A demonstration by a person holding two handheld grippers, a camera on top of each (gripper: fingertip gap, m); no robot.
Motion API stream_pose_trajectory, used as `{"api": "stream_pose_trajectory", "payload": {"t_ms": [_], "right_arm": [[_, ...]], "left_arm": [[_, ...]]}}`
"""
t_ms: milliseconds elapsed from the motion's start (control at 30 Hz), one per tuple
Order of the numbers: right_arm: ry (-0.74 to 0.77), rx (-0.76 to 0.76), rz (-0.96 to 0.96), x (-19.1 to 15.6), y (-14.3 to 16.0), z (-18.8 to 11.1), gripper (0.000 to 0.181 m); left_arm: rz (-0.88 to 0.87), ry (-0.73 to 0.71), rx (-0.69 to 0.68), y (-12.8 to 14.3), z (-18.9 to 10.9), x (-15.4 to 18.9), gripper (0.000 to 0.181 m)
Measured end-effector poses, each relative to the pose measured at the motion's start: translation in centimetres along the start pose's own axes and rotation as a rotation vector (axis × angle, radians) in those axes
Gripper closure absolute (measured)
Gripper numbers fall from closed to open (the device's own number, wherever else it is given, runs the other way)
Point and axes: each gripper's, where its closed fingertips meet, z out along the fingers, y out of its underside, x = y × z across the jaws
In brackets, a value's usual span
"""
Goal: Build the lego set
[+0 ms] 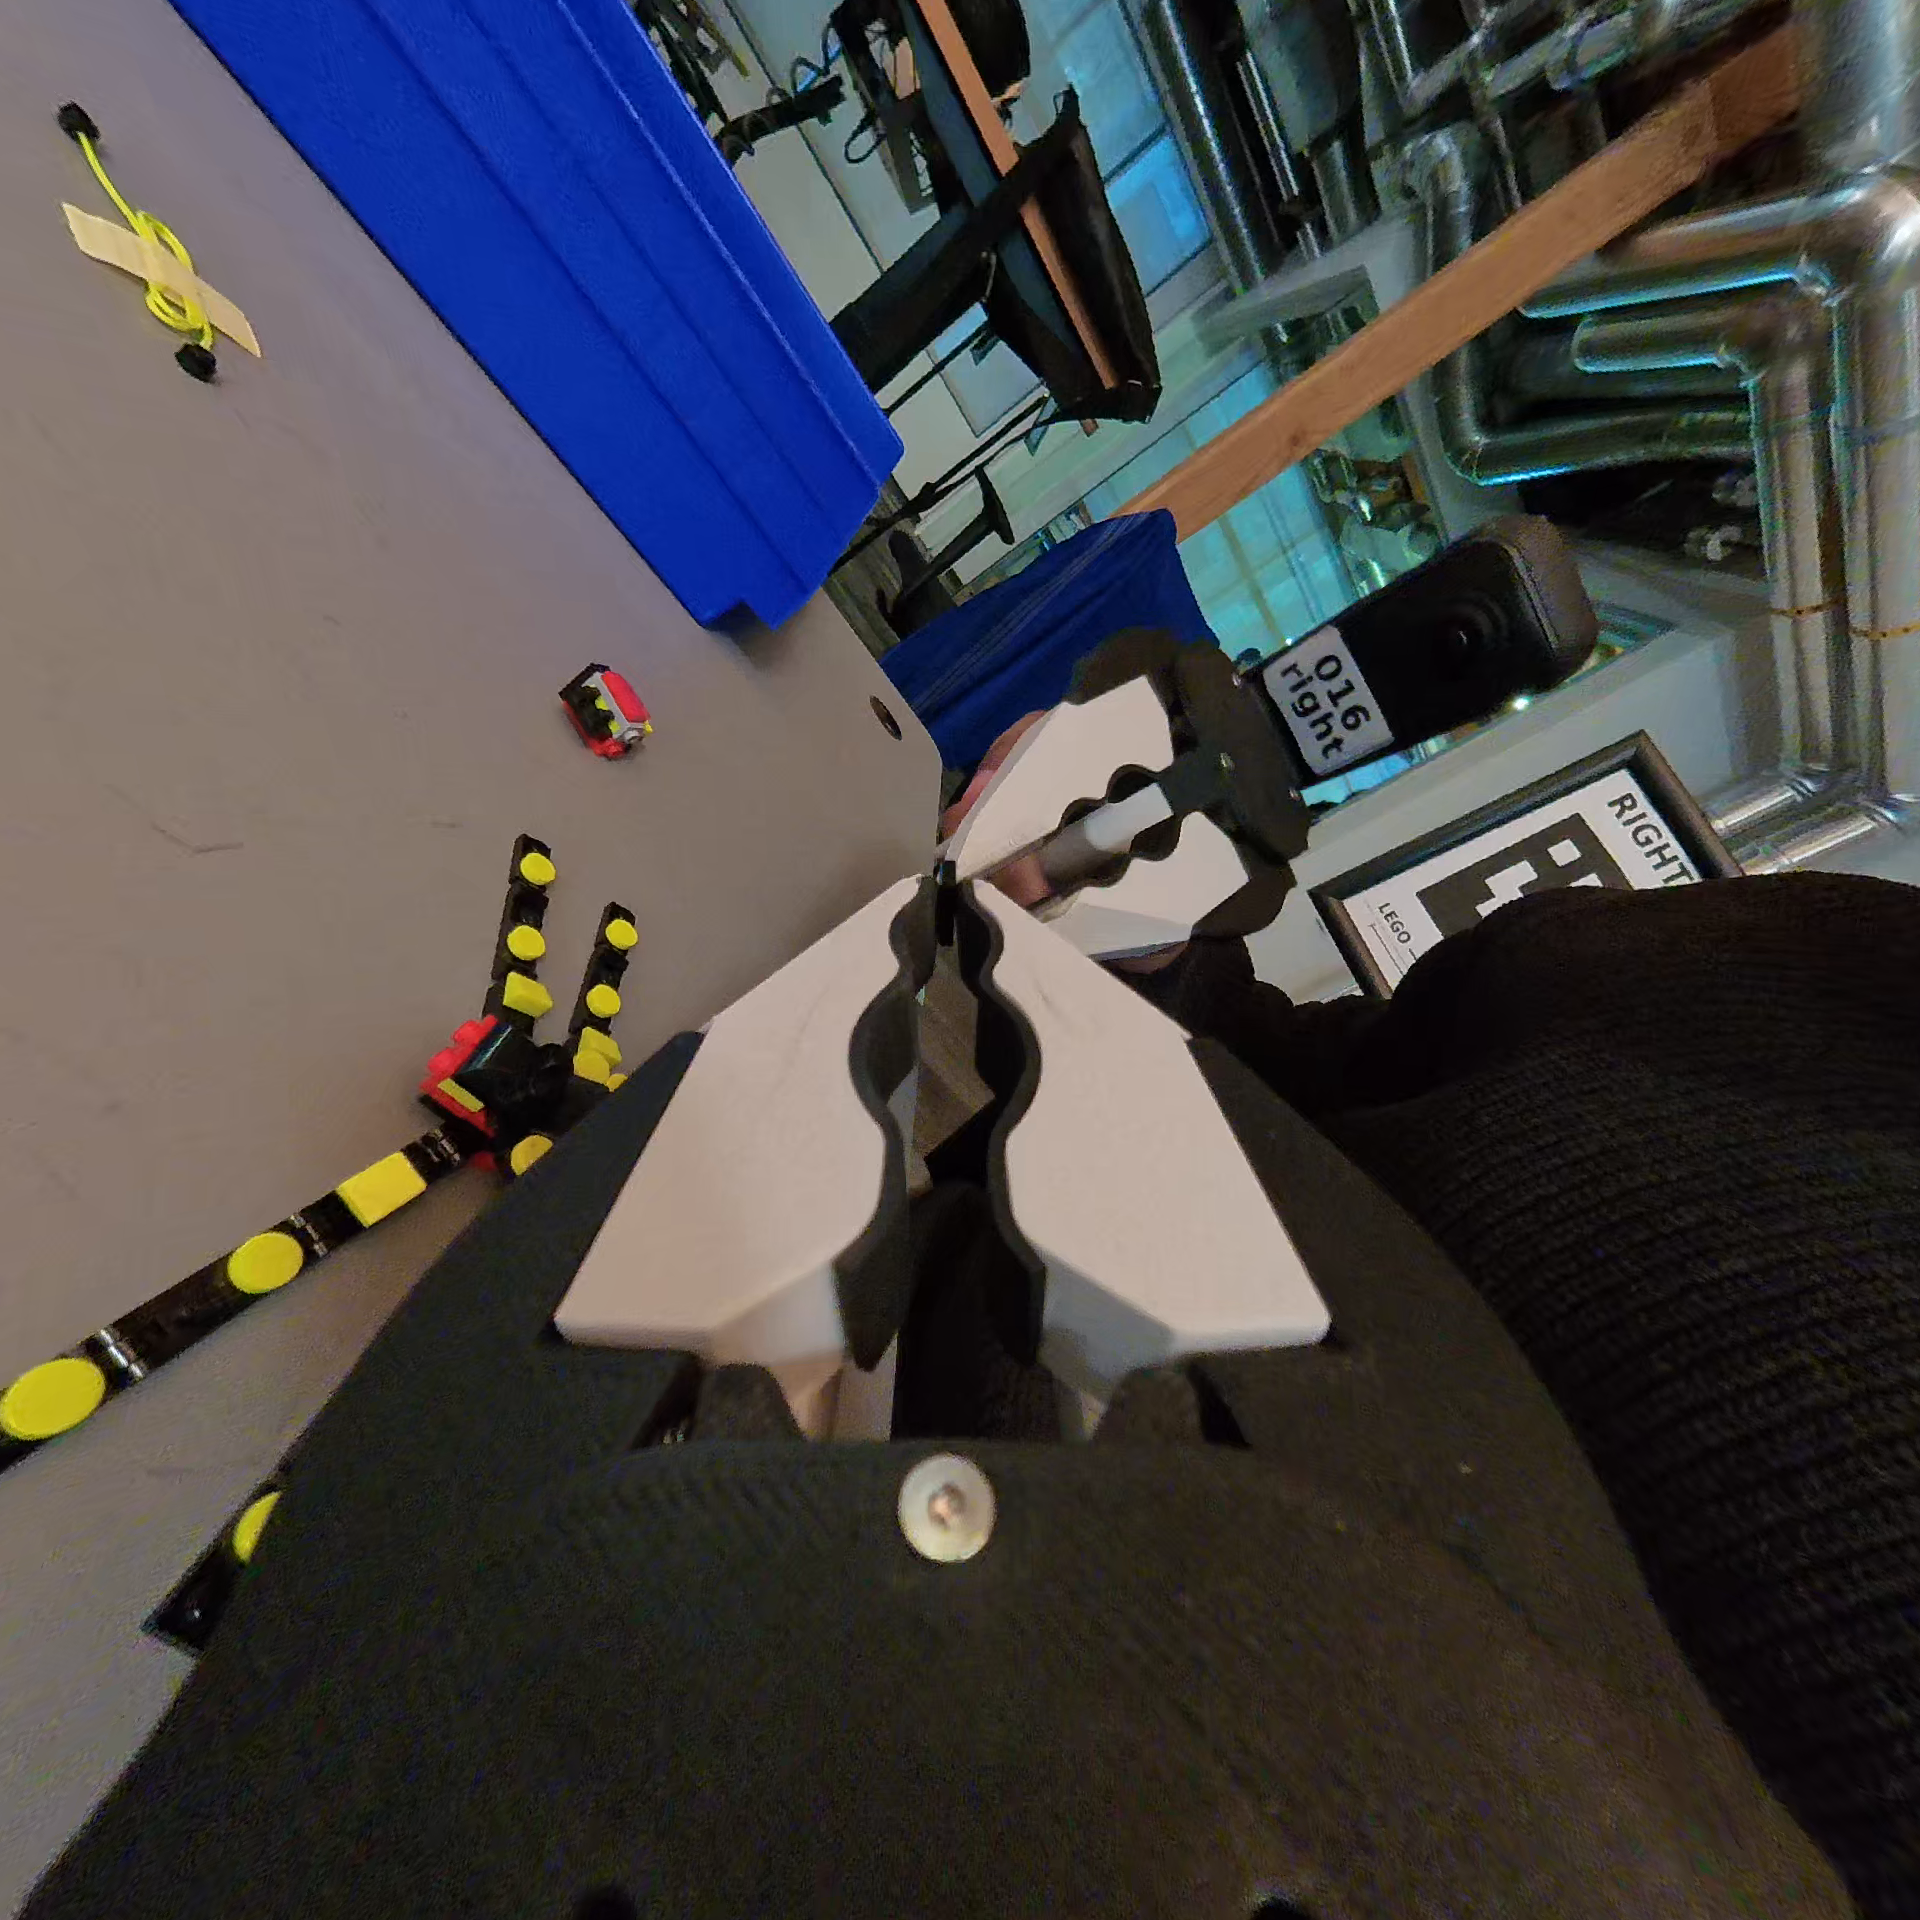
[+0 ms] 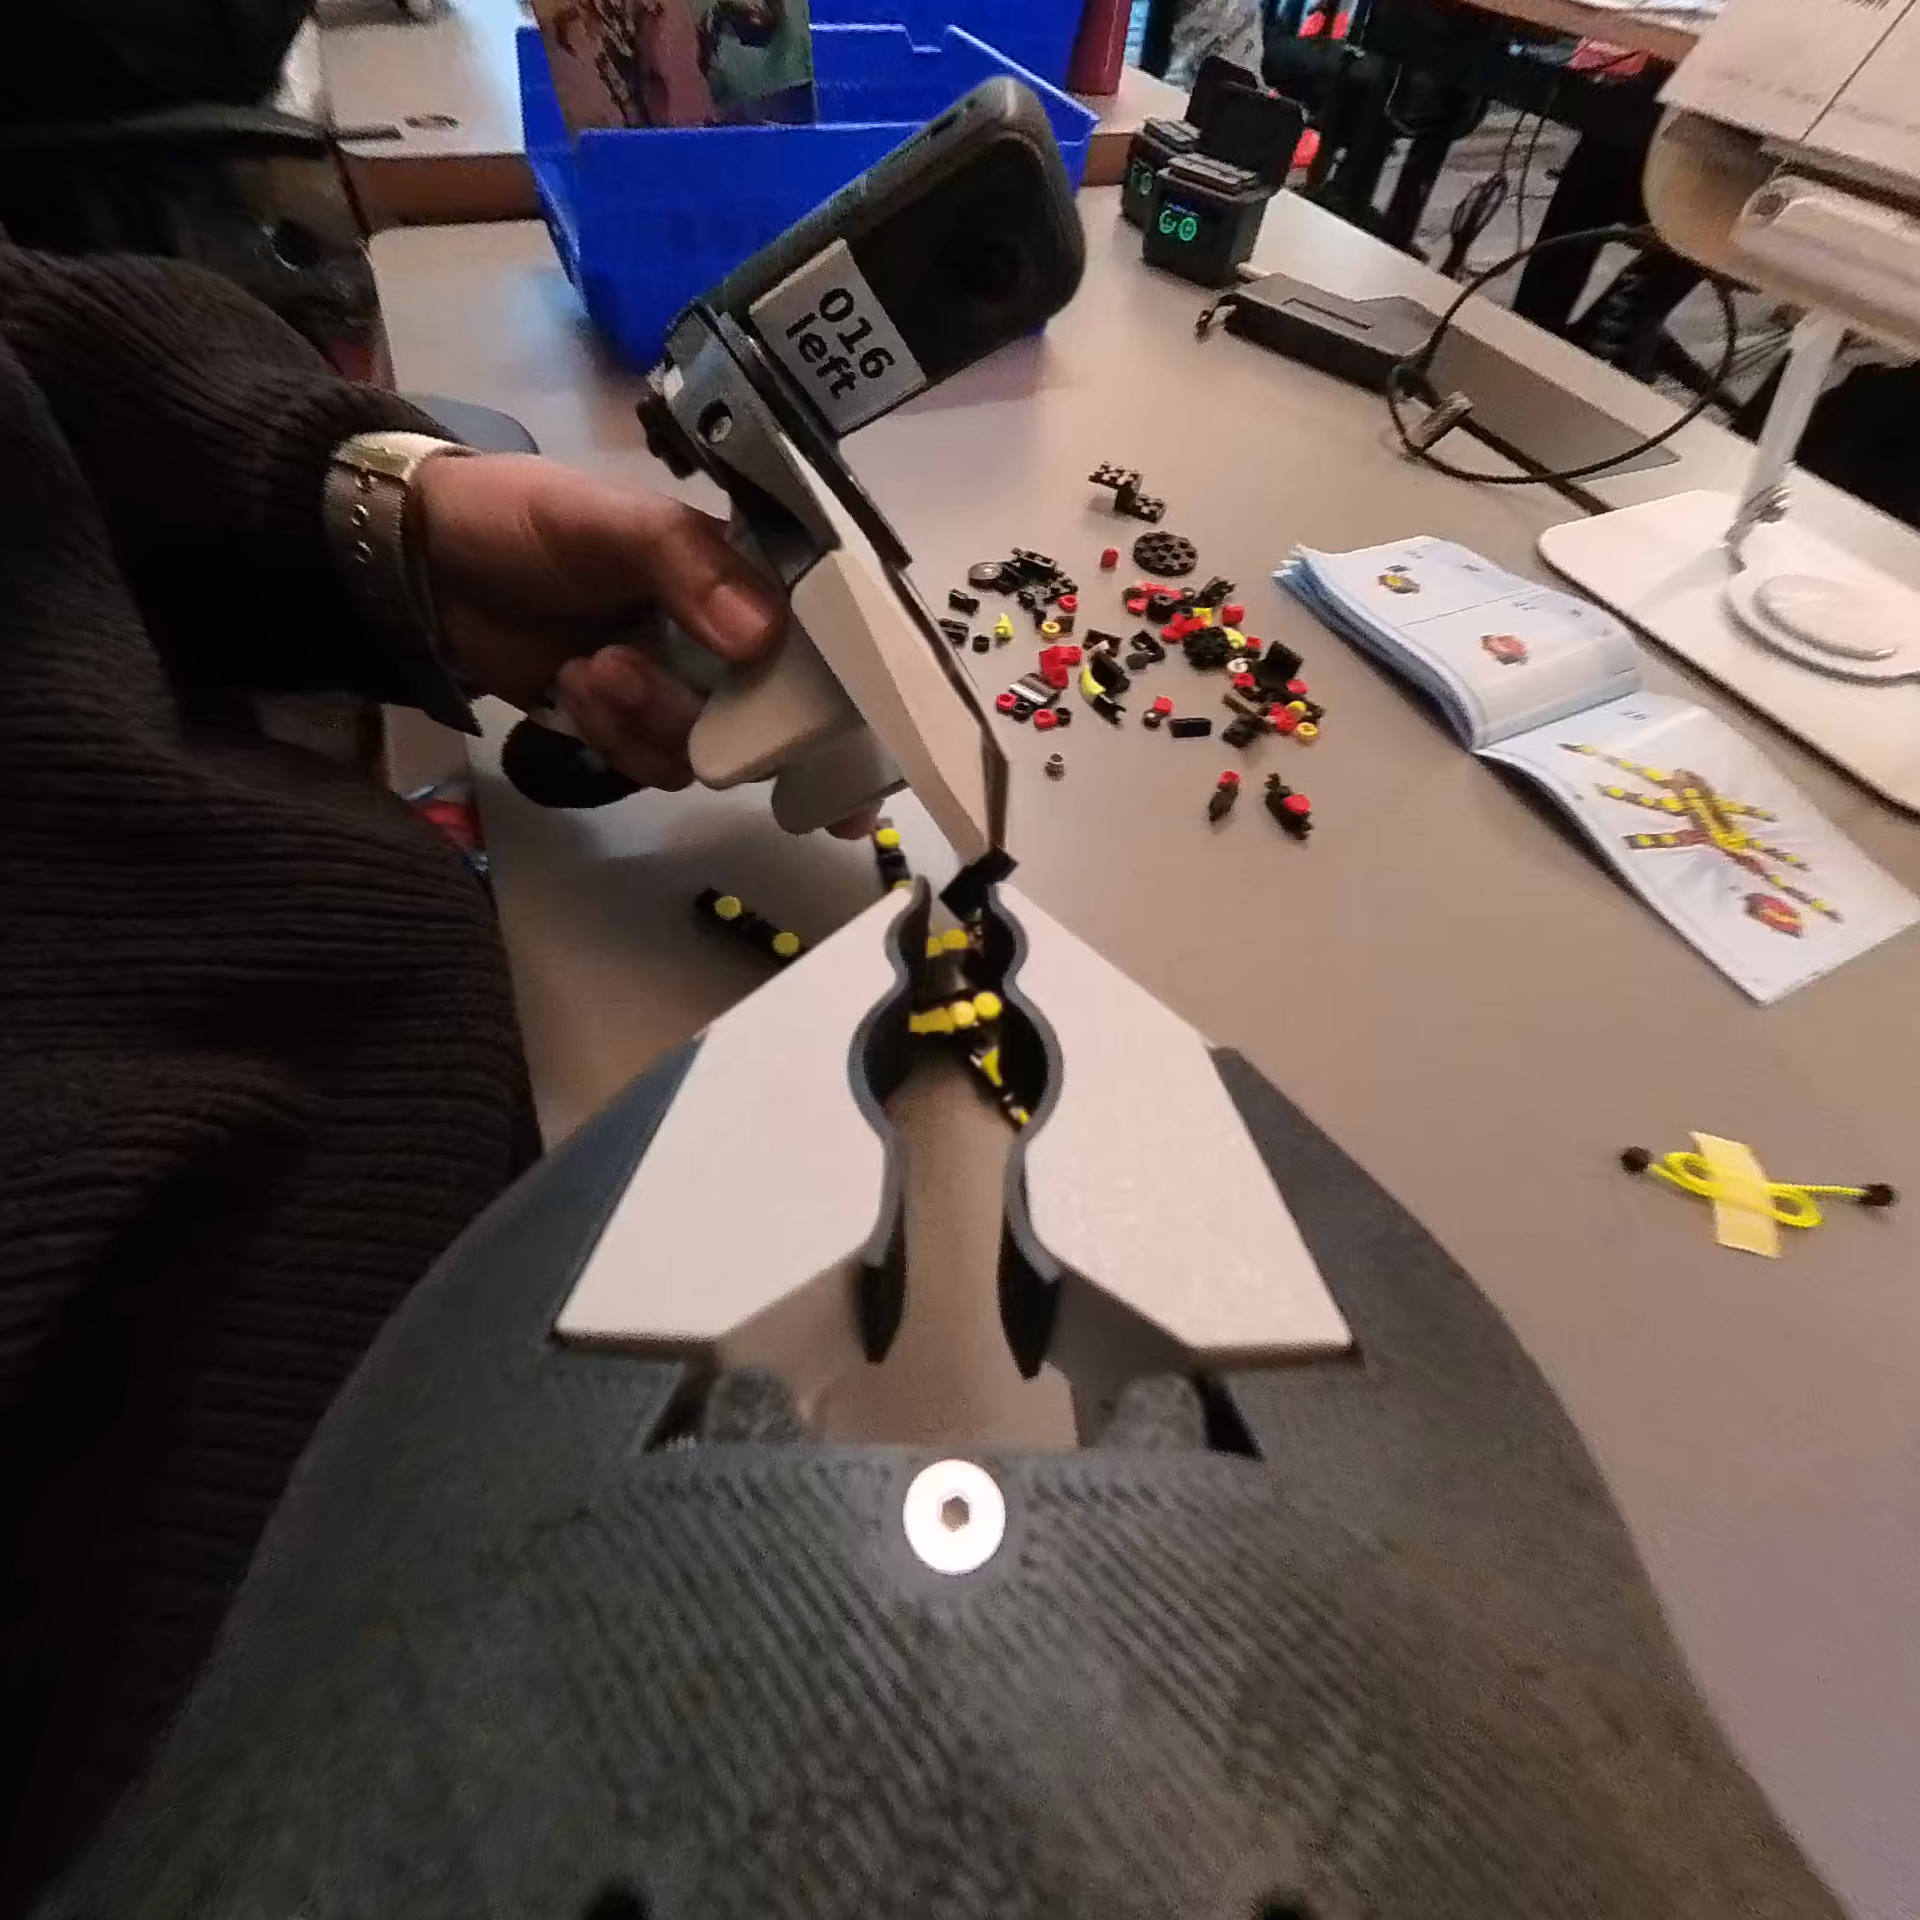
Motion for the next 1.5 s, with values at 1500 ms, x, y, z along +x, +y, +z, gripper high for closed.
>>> {"api": "stream_pose_trajectory", "payload": {"t_ms": [1500], "right_arm": [[-0.133,0.264,0.784,3.1,-0.8,-0.4,0.181]], "left_arm": [[0.555,-0.394,-0.018,-0.6,0.0,-1.2,0.164]]}}
